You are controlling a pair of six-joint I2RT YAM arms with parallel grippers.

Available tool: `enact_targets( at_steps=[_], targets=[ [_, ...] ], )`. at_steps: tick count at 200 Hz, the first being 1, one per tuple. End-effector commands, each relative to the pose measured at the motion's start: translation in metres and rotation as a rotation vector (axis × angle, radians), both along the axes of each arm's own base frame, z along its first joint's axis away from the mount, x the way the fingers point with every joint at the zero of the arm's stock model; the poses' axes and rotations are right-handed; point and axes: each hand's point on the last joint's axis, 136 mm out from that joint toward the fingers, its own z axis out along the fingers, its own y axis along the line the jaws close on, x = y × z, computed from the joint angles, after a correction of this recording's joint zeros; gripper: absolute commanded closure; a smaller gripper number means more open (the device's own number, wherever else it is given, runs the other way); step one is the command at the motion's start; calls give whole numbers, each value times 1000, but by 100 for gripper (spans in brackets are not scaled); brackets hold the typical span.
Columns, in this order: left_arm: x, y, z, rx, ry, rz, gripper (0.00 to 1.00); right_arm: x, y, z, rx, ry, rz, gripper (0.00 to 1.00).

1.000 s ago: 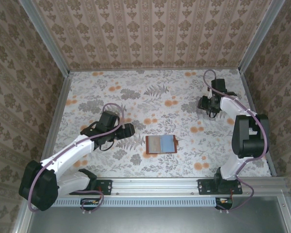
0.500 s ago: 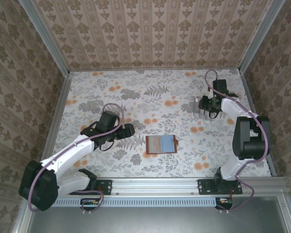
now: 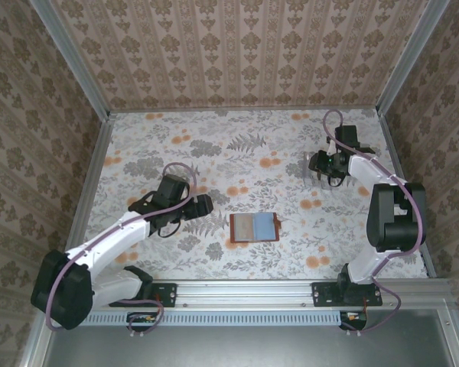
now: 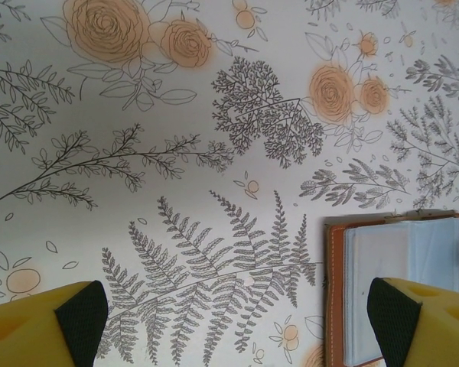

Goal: Put the credit cards into the card holder

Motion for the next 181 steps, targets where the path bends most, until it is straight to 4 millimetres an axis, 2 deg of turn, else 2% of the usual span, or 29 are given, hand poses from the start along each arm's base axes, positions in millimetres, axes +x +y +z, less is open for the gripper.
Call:
enact_targets(
  at_steps=[1, 56, 101, 166, 181],
  targets=[
    [2, -5, 0, -13, -7, -1, 8, 4, 12, 11, 64, -41, 27, 56],
    [2, -7, -2, -8, 3, -10, 8, 6, 23, 4, 127, -35, 52, 53],
    [3, -6, -3, 1, 4, -6, 8, 8, 27, 9, 151, -53, 58, 54],
    [5, -9, -2, 1, 7, -14, 8, 7, 23, 12, 133, -59, 45, 58],
    [6, -10, -2, 0, 5, -14, 8, 5, 15, 9, 81, -37, 18, 59]
  ],
)
